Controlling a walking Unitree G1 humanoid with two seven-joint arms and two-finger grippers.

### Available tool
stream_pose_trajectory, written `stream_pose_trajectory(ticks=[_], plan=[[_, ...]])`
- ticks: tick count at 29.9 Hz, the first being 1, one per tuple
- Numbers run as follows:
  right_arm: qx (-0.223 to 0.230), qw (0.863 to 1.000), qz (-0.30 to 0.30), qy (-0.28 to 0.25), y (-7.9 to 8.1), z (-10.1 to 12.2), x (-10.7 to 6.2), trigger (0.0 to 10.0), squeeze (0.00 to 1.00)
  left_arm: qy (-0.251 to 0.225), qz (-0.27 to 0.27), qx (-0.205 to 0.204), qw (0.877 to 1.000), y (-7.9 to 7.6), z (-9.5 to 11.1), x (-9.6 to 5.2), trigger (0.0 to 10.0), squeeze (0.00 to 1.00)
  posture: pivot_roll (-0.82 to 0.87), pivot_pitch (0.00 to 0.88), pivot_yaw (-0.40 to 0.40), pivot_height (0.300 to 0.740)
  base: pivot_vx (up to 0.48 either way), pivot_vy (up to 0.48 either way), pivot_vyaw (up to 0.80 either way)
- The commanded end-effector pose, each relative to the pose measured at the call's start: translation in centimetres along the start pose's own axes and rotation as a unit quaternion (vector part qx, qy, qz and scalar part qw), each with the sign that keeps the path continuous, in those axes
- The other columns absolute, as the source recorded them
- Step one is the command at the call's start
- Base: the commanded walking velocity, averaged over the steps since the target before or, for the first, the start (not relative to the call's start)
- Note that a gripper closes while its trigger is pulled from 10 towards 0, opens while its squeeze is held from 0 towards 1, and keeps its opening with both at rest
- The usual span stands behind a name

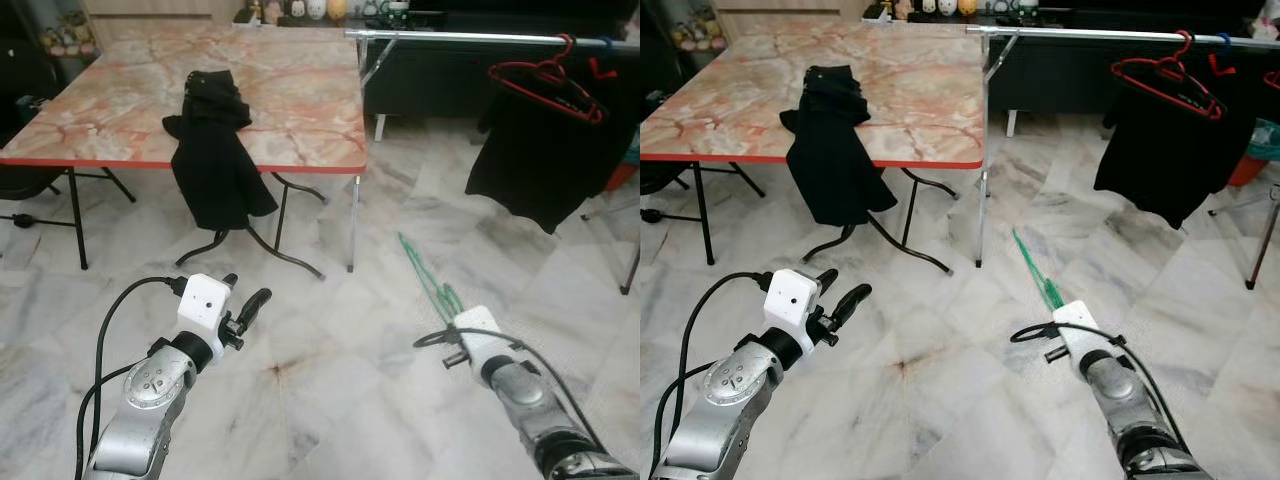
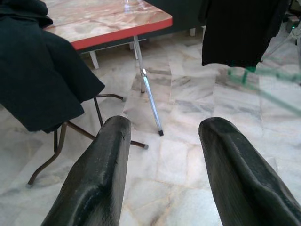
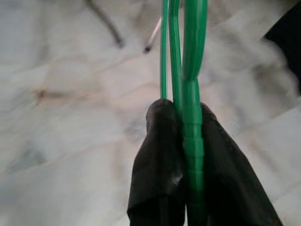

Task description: Hang hanger

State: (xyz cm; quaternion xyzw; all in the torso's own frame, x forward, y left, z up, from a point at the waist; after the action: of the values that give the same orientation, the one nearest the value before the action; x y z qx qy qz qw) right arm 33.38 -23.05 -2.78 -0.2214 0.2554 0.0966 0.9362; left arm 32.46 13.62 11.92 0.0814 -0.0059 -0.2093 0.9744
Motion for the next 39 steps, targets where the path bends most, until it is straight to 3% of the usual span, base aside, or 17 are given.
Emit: stream_pose_trajectory(ticks=[1, 8, 14, 15, 17, 19, 20, 21, 22, 24, 28, 31, 32, 33, 36, 39], plan=[[0.012, 1.000, 0.015, 0.006, -0.2, -0.4, -0.2, 10.0, 0.00, 0.006, -0.009, 0.018, 1.000, -0.2, -0.2, 0.1, 10.0, 0.00, 0.08, 0.083, -0.018, 0.740, 0.000, 0.000, 0.00], [-0.048, 0.990, 0.130, -0.025, 1.0, 1.4, -0.4, 10.0, 0.00, 0.027, -0.035, 0.073, 0.996, 0.3, -0.9, -0.5, 10.0, 0.00, 0.09, 0.085, -0.017, 0.740, 0.000, 0.000, 0.00], [-0.069, 0.964, 0.253, -0.044, 1.9, 2.7, -1.7, 10.0, 0.00, 0.050, -0.106, 0.094, 0.989, -0.6, -1.6, -1.3, 10.0, 0.00, 0.09, 0.084, -0.015, 0.740, 0.000, 0.000, 0.00], [-0.082, 0.949, 0.302, -0.040, 2.3, 2.7, -2.4, 10.0, 0.00, 0.062, -0.130, 0.102, 0.984, -0.9, -2.0, -1.6, 10.0, 0.00, 0.09, 0.082, -0.014, 0.740, 0.000, 0.000, 0.00], [-0.086, 0.944, 0.317, -0.039, 2.3, 2.7, -2.7, 10.0, 0.00, 0.066, -0.136, 0.104, 0.983, -0.9, -2.2, -1.7, 10.0, 0.00, 0.09, 0.081, -0.014, 0.740, 0.000, 0.000, 0.00], [-0.077, 0.919, 0.384, -0.048, 2.8, 3.3, -4.0, 10.0, 0.00, 0.075, -0.167, 0.101, 0.978, -1.5, -2.5, -1.9, 10.0, 0.00, 0.09, 0.078, -0.015, 0.740, 0.000, 0.000, 0.00], [-0.077, 0.919, 0.384, -0.048, 2.8, 3.3, -4.0, 10.0, 0.00, 0.075, -0.167, 0.101, 0.978, -1.5, -2.5, -1.9, 10.0, 0.00, 0.09, 0.078, -0.015, 0.740, 0.000, 0.000, 0.00], [-0.080, 0.899, 0.428, -0.050, 3.1, 3.5, -4.9, 10.0, 0.00, 0.078, -0.194, 0.097, 0.973, -2.2, -2.6, -2.2, 10.0, 0.00, 0.08, 0.077, -0.015, 0.740, 0.000, 0.000, 0.00], [-0.087, 0.889, 0.447, -0.049, 3.2, 3.5, -5.4, 10.0, 0.00, 0.080, -0.213, 0.091, 0.970, -2.8, -2.5, -2.4, 10.0, 0.00, 0.08, 0.078, -0.015, 0.740, 0.000, 0.000, 0.00], [-0.093, 0.881, 0.461, -0.048, 3.3, 3.5, -5.8, 10.0, 0.00, 0.080, -0.226, 0.089, 0.967, -3.2, -2.4, -2.6, 10.0, 0.00, 0.08, 0.078, -0.016, 0.740, 0.000, 0.000, 0.00], [-0.079, 0.841, 0.526, -0.099, 4.2, 6.0, -7.6, 10.0, 0.00, 0.060, -0.276, 0.061, 0.957, -4.7, -0.5, -2.4, 10.0, 0.00, 0.10, 0.081, -0.025, 0.740, 0.000, 0.000, 0.00], [-0.076, 0.831, 0.539, -0.117, 4.6, 6.9, -8.0, 10.0, 0.00, 0.059, -0.303, 0.059, 0.949, -5.5, -0.1, -2.6, 10.0, 0.00, 0.10, 0.081, -0.027, 0.740, 0.000, 0.000, 0.00], [-0.077, 0.822, 0.549, -0.128, 5.1, 7.5, -8.3, 10.0, 0.00, 0.059, -0.319, 0.058, 0.944, -6.0, 0.1, -2.7, 10.0, 0.00, 0.10, 0.083, -0.027, 0.740, 0.000, 0.000, 0.00], [-0.087, 0.804, 0.573, -0.134, 5.8, 7.9, -9.0, 10.0, 0.00, 0.050, -0.342, 0.049, 0.937, -6.8, 0.7, -2.6, 10.0, 0.00, 0.10, 0.082, -0.028, 0.740, 0.000, 0.000, 0.00], [-0.110, 0.801, 0.578, -0.111, 6.2, 6.9, -8.9, 10.0, 0.00, 0.028, -0.350, 0.026, 0.936, -7.3, 1.9, -2.1, 10.0, 0.00, 0.09, 0.083, -0.030, 0.740, 0.000, 0.000, 0.00], [-0.132, 0.811, 0.566, -0.071, 6.0, 5.0, -8.2, 10.0, 0.00, 0.013, -0.372, 0.000, 0.928, -8.2, 3.0, -2.2, 10.0, 0.00, 0.10, 0.083, -0.036, 0.740, 0.000, 0.000, 0.00]])
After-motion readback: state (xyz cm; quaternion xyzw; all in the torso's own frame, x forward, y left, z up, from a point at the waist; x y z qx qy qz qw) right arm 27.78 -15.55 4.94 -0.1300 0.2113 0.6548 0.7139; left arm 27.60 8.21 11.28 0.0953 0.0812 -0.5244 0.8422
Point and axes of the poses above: a point about 5 cm out from each wrist's last joint towards the gripper, its own x axis pointing out of the wrist towards the gripper, its own z axis along the axis of the wrist's last joint, y = z × x, the point moved 6 cm from there along x, pointing out of the wrist towards the gripper, and after that the axes turned 1 degree about -x, right-handed, at the moved point
